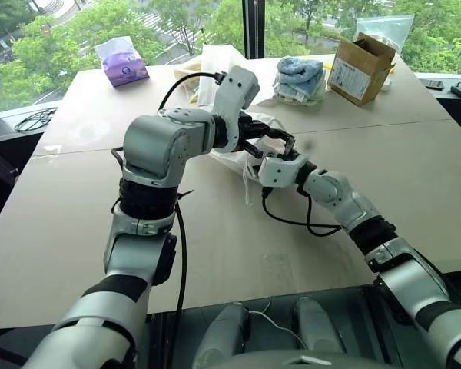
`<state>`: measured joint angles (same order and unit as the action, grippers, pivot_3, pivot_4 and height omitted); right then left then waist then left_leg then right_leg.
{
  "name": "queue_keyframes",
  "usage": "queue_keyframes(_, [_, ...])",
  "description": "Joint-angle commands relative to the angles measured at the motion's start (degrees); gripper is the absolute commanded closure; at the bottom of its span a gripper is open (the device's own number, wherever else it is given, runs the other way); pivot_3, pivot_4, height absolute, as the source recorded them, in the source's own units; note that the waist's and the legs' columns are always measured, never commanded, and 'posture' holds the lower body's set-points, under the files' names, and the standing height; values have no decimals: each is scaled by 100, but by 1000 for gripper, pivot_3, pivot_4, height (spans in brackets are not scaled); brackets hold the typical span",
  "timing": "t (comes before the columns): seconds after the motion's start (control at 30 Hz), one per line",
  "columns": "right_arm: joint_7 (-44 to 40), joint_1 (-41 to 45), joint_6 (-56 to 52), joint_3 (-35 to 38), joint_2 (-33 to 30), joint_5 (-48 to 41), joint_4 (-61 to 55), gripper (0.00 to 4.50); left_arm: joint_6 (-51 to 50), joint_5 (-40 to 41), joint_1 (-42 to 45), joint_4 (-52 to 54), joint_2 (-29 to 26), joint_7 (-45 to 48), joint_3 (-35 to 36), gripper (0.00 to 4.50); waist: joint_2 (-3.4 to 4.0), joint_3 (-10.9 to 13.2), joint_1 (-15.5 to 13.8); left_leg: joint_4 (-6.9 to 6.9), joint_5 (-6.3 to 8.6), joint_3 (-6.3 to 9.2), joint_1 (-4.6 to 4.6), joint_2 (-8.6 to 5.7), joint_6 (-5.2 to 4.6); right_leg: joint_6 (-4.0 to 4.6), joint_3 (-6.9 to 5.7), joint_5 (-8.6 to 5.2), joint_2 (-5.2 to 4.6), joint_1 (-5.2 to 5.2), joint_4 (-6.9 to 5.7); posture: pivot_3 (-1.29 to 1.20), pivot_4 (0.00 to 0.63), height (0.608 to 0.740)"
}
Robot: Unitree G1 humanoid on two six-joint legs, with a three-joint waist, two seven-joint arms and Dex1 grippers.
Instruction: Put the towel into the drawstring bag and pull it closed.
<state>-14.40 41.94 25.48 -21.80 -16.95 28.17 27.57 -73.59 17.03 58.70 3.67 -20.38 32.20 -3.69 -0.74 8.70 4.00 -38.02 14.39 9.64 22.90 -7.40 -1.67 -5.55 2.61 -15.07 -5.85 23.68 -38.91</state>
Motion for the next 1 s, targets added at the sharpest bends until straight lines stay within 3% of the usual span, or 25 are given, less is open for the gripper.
queue_keyframes(0.03, [-511, -356, -199, 335, -242, -565, -1217, 72, 176, 5, 222, -158, 18, -221, 254, 4500, 0, 0, -10, 0, 0, -1, 0, 0, 0, 0, 1, 0, 0, 0, -1, 0, 150, 740])
queue_keyframes(0.23, [-1049, -1396, -838, 947, -790, -1297, -2789, 72, 148, 183, 224, -216, 104, -312, 371, 4500, -1, 0, -58, 1, 0, 3, 2, -1, 0, 0, -3, 0, -3, -1, 1, 0, 150, 740])
queue_keyframes(0.43, [-1453, -1761, -2467, 1448, -597, -2274, -2683, 72, 216, 243, 148, -159, 127, -354, 307, 4500, -1, 0, -71, -2, -1, -1, -1, 0, 2, 0, 0, 0, -1, -3, -4, 0, 150, 740])
queue_keyframes(0.63, [-1325, -1134, -2992, 1625, -236, -2555, -1321, 72, 250, 317, 112, -119, 93, -357, 220, 4500, 0, 1, -80, 0, -1, -3, -1, 0, 2, 0, 2, 0, -3, -2, -4, 0, 150, 740])
queue_keyframes(0.93, [-867, 171, -2225, 1830, 330, -2626, 1144, 72, 206, 369, 59, -10, 34, -420, 221, 4500, 0, 1, -57, 6, -1, -2, -1, 0, 2, 1, 1, 0, -5, 0, 2, 0, 150, 740])
queue_keyframes(1.0, [-758, 327, -2061, 1957, 417, -2709, 1452, 950, 207, 371, 49, 8, 22, -446, 223, 4500, 0, 1, -46, 9, -1, -2, -1, 0, 2, 1, 1, 0, -6, 0, 2, 0, 150, 740])
